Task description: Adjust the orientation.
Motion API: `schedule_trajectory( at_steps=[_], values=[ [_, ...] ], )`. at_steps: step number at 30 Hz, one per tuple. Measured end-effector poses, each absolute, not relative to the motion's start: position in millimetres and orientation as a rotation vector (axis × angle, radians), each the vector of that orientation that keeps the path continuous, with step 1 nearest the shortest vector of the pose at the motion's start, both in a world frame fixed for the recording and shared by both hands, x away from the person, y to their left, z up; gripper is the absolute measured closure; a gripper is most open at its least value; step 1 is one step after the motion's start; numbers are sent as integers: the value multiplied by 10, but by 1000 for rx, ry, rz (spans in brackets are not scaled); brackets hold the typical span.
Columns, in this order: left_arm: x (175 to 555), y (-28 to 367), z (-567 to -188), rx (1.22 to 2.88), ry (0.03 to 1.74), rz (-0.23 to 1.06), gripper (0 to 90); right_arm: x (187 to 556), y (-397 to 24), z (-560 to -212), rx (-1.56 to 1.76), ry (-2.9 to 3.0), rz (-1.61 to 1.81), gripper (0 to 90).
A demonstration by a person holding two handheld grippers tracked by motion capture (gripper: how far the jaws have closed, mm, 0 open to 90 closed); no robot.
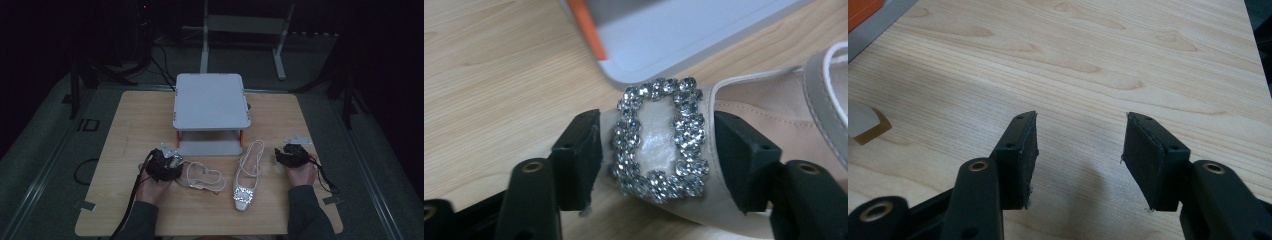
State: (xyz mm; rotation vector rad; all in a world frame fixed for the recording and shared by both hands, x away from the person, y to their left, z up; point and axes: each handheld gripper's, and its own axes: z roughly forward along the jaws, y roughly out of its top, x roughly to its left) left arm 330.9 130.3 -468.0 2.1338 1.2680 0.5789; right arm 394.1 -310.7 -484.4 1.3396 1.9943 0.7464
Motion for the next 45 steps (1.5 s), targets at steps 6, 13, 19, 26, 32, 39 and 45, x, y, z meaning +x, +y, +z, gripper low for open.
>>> schedule_trajectory(
  at_steps=[6,13,19,26,32,39,45],
  values=[
    [3405,1558,-4662,2111,1330,587,441,3947,-3103,-4852,1335,1997,744,473],
    [3653,1785,-4630,2110,1374,565,454,3927,-3103,-4865,1342,1995,744,474],
    [3905,1886,-4604,2130,1387,508,440,3922,-3135,-4873,1365,1982,743,476],
    [4009,1830,-4596,2134,1402,517,388,3921,-3126,-4877,1359,1986,744,475],
    [3786,1893,-4528,2006,1419,505,418,3924,-3138,-4881,1365,1983,750,475],
    [3741,1926,-4594,2051,1466,432,608,3916,-3127,-4884,1364,1984,753,475],
    [3868,1964,-4557,2052,1453,391,746,3916,-3119,-4886,1363,1986,753,476]
  ],
)
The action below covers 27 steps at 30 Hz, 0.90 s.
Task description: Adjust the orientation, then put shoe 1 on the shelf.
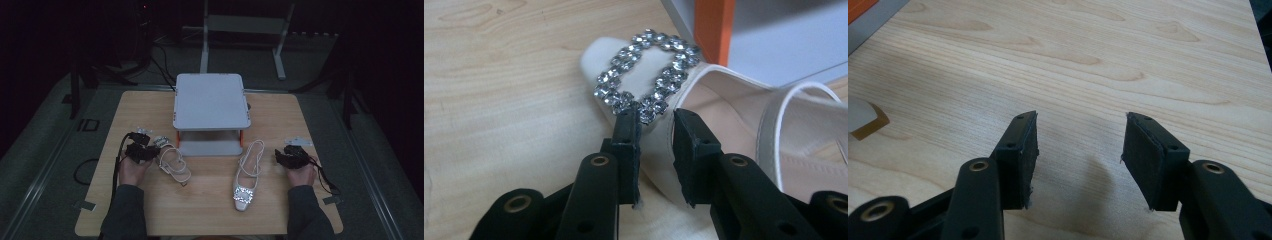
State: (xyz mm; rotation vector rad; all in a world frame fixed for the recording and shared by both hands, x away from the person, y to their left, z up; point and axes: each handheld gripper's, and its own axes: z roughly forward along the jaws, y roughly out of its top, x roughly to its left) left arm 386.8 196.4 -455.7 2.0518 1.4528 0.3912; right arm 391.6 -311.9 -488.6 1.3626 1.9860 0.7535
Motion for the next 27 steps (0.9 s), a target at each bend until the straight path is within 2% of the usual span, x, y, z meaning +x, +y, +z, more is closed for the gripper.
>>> schedule_trajectory(
  at_steps=[7,10,15,27],
  values=[
    [4079,1910,-4526,2064,1444,374,762,3914,-3118,-4885,1359,1987,762,476],
    [4066,1914,-4469,2049,1463,409,673,3912,-3121,-4882,1358,1985,764,475],
    [3910,1944,-4296,2011,1454,477,579,3919,-3132,-4889,1359,1984,764,475],
    [3468,1757,-4064,1984,1450,518,500,3889,-3133,-4865,1354,1977,775,474]
  ],
)
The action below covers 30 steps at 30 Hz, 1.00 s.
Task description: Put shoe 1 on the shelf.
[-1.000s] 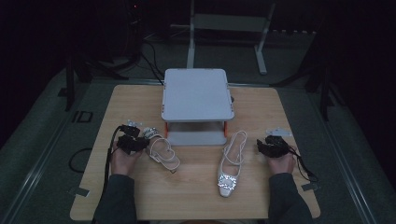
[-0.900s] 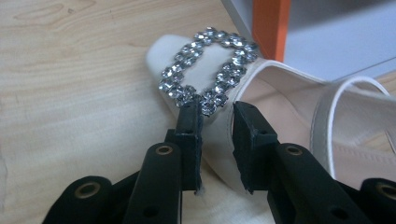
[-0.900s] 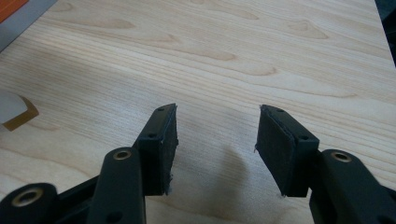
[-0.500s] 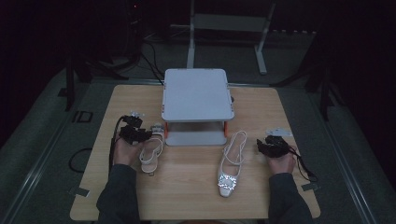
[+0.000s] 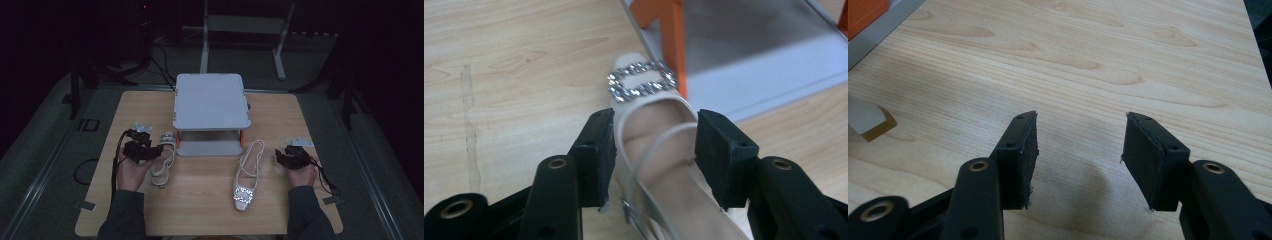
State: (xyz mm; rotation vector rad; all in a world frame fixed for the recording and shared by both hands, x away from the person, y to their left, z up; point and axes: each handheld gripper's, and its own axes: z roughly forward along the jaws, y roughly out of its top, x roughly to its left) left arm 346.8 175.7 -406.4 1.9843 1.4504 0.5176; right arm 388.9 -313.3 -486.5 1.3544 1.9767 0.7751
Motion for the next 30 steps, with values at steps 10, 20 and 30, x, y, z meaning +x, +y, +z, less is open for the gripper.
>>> schedule_trajectory(
  at_steps=[10,20,30],
  values=[
    [3500,1696,-4298,2078,1558,499,512,3889,-3139,-4861,1353,1974,782,471],
    [3585,1849,-4451,2004,1675,378,664,3879,-3143,-4858,1357,1969,781,470],
    [3626,1947,-4548,1940,1701,284,801,3884,-3139,-4866,1357,1975,780,469]
  ],
)
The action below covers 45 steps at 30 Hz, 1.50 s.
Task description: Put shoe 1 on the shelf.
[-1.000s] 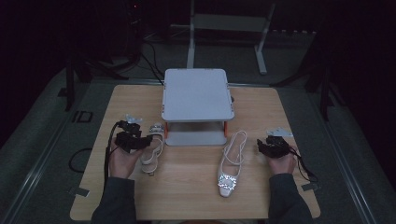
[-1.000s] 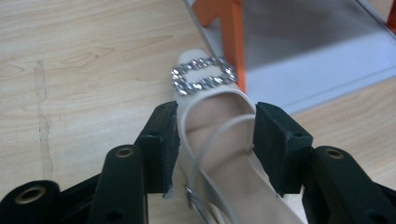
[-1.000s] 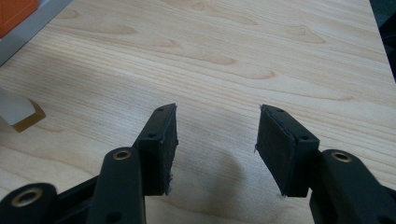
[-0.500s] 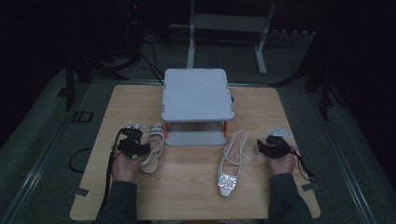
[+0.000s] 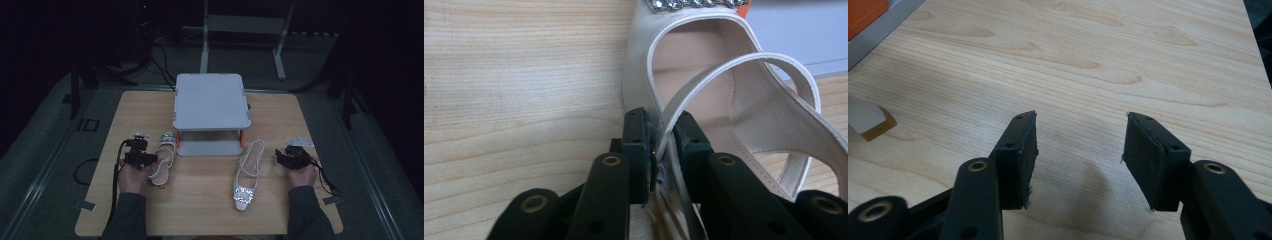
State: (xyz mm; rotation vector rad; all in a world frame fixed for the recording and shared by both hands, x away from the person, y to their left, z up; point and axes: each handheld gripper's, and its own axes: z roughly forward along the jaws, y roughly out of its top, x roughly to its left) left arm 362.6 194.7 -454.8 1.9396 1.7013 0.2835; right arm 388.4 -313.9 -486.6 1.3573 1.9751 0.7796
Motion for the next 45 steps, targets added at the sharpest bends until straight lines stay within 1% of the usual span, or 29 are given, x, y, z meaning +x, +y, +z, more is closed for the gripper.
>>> schedule_trajectory(
  at_steps=[4,10,16,29,45],
  values=[
    [3619,1984,-4557,1885,1698,243,809,3884,-3139,-4866,1355,1976,781,470],
    [3584,2076,-4494,1820,1690,246,813,3886,-3142,-4871,1357,1976,783,471],
    [3565,2221,-4480,1730,1686,194,813,3887,-3134,-4875,1356,1978,782,471],
    [3629,2326,-4216,1639,1677,232,812,3886,-3145,-4869,1356,1975,783,472],
    [3712,2406,-3958,1575,1664,260,810,3888,-3144,-4871,1362,1974,784,472]
  ],
)
